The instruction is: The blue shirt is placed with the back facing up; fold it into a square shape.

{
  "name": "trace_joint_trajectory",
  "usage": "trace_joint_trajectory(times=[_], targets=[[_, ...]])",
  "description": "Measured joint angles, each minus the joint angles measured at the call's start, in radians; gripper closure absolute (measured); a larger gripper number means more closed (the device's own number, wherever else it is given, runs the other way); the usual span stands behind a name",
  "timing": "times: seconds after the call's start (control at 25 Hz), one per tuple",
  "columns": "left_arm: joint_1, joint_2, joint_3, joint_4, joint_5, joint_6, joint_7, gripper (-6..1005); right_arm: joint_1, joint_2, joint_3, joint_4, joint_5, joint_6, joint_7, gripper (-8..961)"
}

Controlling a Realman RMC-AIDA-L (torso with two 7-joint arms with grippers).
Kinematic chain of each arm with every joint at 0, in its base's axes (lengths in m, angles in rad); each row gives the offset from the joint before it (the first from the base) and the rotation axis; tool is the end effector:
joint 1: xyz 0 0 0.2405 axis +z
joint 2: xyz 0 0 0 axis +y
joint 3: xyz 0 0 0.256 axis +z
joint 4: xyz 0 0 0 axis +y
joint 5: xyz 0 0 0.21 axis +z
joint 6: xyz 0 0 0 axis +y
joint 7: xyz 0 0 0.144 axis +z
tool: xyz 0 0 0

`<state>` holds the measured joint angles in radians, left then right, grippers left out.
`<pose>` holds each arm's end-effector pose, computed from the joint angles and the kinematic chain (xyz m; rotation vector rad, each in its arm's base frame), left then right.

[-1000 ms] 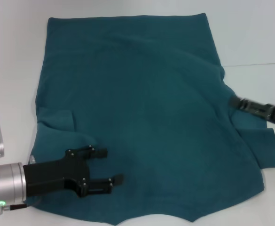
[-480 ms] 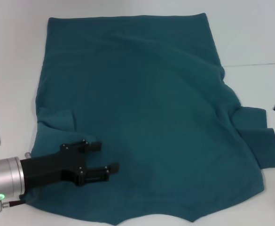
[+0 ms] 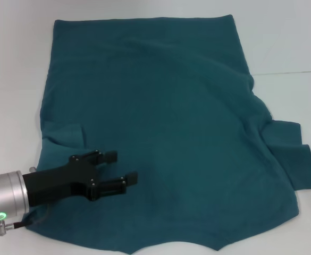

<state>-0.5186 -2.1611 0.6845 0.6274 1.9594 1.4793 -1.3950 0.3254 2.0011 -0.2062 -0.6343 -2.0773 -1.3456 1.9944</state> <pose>-0.2519 0.3255 -0.0340 -2.6546 -0.7466 -0.8022 0.4033 0.2820 0.0915 -1.6549 1.6383 0.8755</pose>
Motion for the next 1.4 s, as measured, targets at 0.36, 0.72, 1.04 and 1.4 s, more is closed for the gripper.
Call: trace_joint_trajectory(times=[0.36,0.72,1.04,1.4], targets=[[-0.001,0.002,0.006,0.005,-0.001,0.002,-0.011,114,0.050,0.038,-0.016,0.013,-0.011,0.087,-0.011,55],[0.005,0.004,0.002,0.006,0.000,0.003,-0.012,114,0.099,0.045,-0.096,0.064,-0.010,0.209,-0.012,55],[0.006,0.004,0.000,0.006,-0.001,0.003,-0.012,113,0.118,0.047,-0.127,0.079,-0.010,0.247,-0.014,55],[0.006,0.004,0.000,0.007,-0.001,0.003,-0.012,113,0.121,0.048,-0.139,0.091,-0.010,0.259,-0.014,56]])
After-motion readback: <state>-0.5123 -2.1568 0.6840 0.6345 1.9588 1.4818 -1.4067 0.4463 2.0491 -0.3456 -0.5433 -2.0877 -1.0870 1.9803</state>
